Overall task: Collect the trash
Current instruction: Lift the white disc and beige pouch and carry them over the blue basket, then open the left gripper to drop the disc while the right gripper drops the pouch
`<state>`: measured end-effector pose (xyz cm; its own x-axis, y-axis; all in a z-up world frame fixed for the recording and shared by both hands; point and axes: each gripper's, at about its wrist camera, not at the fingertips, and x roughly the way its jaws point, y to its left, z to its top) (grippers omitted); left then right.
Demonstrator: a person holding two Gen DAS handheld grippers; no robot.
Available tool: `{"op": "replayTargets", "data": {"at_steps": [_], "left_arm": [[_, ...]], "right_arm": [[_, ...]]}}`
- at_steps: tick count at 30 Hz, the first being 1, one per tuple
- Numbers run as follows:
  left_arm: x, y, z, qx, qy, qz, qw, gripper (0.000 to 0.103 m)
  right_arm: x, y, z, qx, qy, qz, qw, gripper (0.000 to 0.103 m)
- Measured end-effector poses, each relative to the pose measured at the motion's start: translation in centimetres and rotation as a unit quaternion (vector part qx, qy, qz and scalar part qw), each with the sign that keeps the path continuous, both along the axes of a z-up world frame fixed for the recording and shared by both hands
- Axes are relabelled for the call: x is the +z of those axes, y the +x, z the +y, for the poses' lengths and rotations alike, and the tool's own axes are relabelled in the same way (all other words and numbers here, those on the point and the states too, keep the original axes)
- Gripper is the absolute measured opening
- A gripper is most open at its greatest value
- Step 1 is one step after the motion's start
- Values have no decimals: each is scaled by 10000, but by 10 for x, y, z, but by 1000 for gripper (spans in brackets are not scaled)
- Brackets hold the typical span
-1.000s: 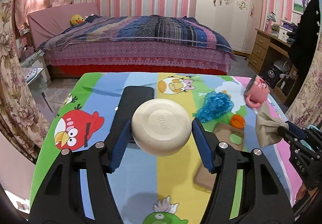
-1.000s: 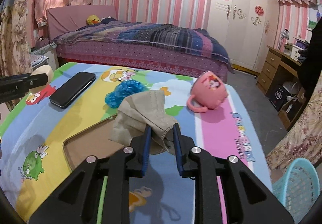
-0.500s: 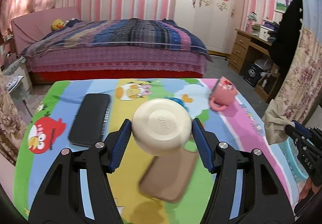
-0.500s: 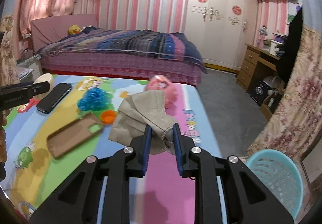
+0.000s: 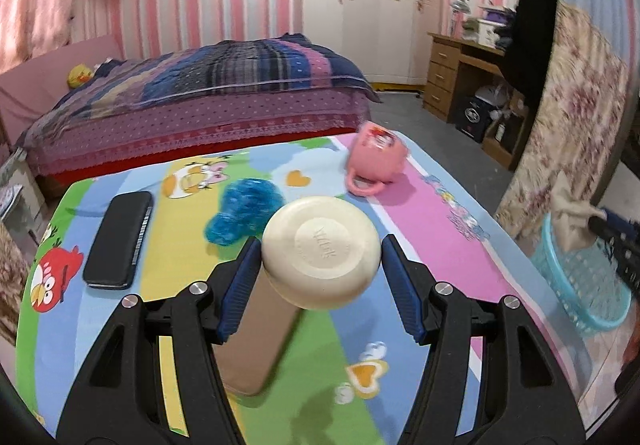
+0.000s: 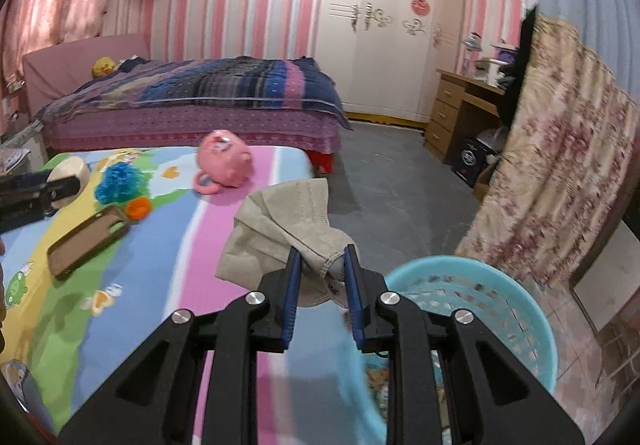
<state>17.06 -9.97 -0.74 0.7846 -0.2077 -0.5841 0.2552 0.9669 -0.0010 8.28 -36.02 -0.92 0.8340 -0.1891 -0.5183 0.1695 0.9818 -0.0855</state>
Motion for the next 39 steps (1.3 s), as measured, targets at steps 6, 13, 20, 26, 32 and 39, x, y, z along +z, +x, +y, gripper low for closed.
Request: {"op": "replayTargets", "data": {"at_steps": [6,13,20,26,32,39], "left_arm": [[-4,-8,-32,-281,-217,12,9994,61],[-14,-13,-89,-701,-283,97,9971,61],[-26,-18,-157,-1254,-363,239,9912,61],[-36,-31,-219,-1754,-311,263,9837,61],[-40,-43,-263,-2133,-233,169,9766,61],[-39,-40,-287,-2290,-196,155,9731,61]], "right_arm": [[-6,-20,-43,-476,158,-83,9987,22],[-15,-40,-91,-927,243,-95,9954,22],[-29,-59,-132,-1362,316,-20,9902,22],[-44,-69,-156,-1669,420,26,9851,22],[-46,-72,-164,-1713,378,25,9845,22],[-43,-73,-169,-1756,386,-43,9837,22]]}}
